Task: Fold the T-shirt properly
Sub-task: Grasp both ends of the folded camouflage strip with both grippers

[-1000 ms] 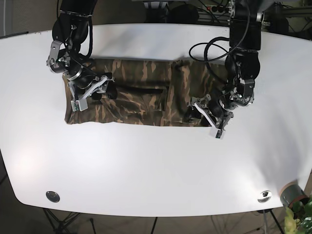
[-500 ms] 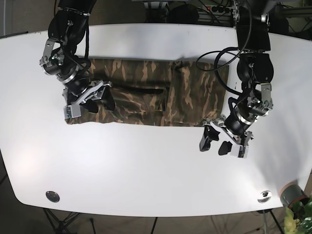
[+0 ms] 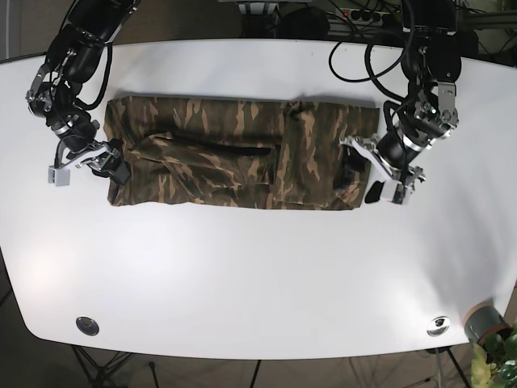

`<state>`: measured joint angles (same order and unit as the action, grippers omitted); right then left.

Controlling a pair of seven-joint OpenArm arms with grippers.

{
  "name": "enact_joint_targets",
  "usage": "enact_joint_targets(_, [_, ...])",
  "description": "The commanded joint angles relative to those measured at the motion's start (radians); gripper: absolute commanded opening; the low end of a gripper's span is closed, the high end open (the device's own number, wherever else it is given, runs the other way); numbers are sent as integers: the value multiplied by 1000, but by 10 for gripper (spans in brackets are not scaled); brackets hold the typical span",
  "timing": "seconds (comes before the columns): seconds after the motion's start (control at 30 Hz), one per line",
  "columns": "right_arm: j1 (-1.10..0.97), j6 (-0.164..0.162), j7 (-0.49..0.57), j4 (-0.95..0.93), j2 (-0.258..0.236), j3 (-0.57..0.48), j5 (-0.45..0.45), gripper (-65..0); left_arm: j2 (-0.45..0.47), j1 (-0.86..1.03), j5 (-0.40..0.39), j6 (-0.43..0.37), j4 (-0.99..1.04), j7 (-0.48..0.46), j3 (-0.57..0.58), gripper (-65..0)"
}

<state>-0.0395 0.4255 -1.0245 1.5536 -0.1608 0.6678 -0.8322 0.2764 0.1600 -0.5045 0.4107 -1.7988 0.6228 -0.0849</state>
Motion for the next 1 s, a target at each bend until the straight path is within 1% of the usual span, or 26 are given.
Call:
enact_joint_targets(0.0, [46, 2, 14, -72, -49, 22, -2, -273, 5, 5, -13, 50, -6, -24, -23, -253])
enact_joint_targets(0.1, [59, 3, 16, -163, -73, 22, -6, -274, 1, 23, -15, 100, 32, -24, -57, -253])
enact_joint_targets(0.17, [62, 5, 16, -204, -85, 22, -6, -276, 1, 22, -15, 116, 75, -27, -69, -253])
enact_joint_targets(0.33, [54, 9, 14, -226, -79, 14, -3, -277, 1, 10, -13, 130, 166, -30, -112, -253])
enact_joint_targets(0.37, [54, 9, 14, -230, -75, 14, -3, -277, 1, -7, -10, 130, 190, -30, -115, -253])
enact_joint_targets(0.53, [31, 9, 11, -224, -12, 10, -2, -277, 7, -76, -10, 130, 345, -30, -120, -253])
enact_joint_targets(0.6, [22, 9, 11, -210, 4, -30, -2, -277, 7, -98, -10, 130, 393, -30, -120, -253])
enact_joint_targets(0.77, [2, 9, 16, -173, 7, -135, -8, -277, 7, -133, -9, 130, 437, -30, -115, -254])
enact_joint_targets(0.8, [-3, 6, 17, -161, 10, -144, -8, -277, 5, -133, -9, 130, 434, -30, -115, -254])
enact_joint_targets(0.9, [-4, 3, 17, -140, 43, -148, 0, -277, 5, -136, -9, 130, 434, -30, -115, -254])
enact_joint_targets(0.97, [-4, 2, 17, -140, 48, -148, 0, -279, 4, -136, -9, 130, 434, -28, -115, -254])
